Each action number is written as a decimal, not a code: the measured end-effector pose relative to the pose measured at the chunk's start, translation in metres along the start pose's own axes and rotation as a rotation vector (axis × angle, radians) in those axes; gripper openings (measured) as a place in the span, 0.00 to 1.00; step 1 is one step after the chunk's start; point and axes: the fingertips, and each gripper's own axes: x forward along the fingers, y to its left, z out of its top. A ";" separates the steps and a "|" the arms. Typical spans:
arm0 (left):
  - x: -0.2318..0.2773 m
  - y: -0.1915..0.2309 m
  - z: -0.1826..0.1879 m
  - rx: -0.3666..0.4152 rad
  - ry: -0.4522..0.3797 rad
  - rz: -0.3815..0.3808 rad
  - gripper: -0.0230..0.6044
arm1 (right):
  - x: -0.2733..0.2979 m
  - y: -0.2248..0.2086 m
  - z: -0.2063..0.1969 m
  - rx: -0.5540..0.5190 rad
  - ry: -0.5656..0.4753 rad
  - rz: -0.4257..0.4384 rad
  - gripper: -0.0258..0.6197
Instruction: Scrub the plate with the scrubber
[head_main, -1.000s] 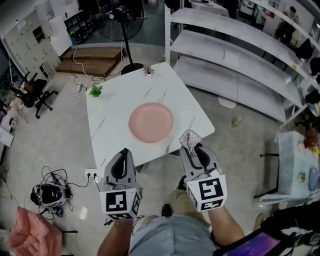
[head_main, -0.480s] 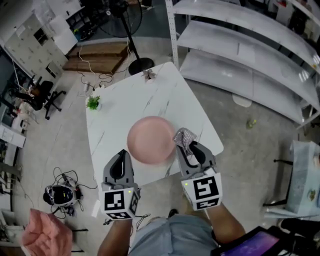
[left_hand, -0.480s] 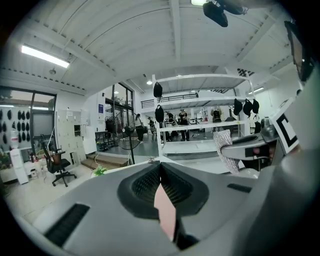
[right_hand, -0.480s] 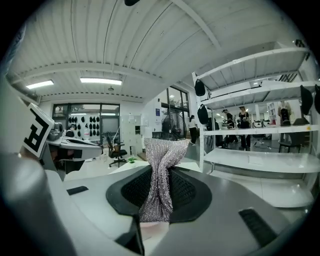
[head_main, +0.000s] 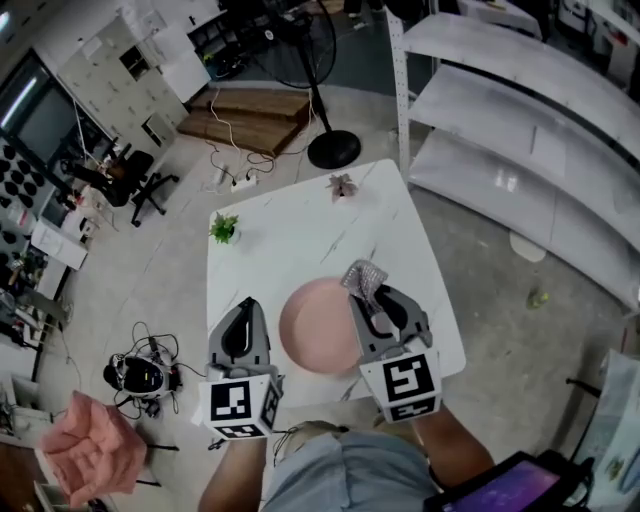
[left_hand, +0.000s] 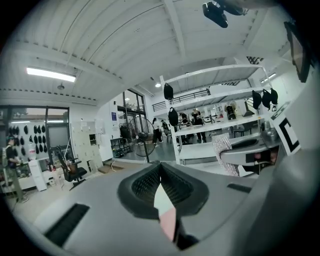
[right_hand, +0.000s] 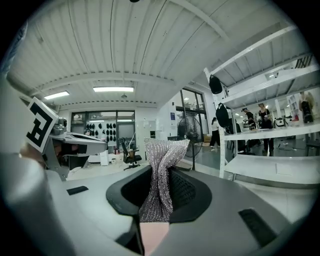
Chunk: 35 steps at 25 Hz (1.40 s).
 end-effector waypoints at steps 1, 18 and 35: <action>0.003 0.005 0.001 -0.006 0.002 0.018 0.05 | 0.007 0.002 0.003 -0.004 -0.005 0.019 0.21; 0.057 0.058 -0.094 -0.173 0.158 0.026 0.05 | 0.104 0.027 -0.054 -0.070 0.215 0.103 0.21; 0.098 0.029 -0.265 -0.347 0.515 -0.169 0.18 | 0.143 0.031 -0.195 -0.140 0.604 0.113 0.21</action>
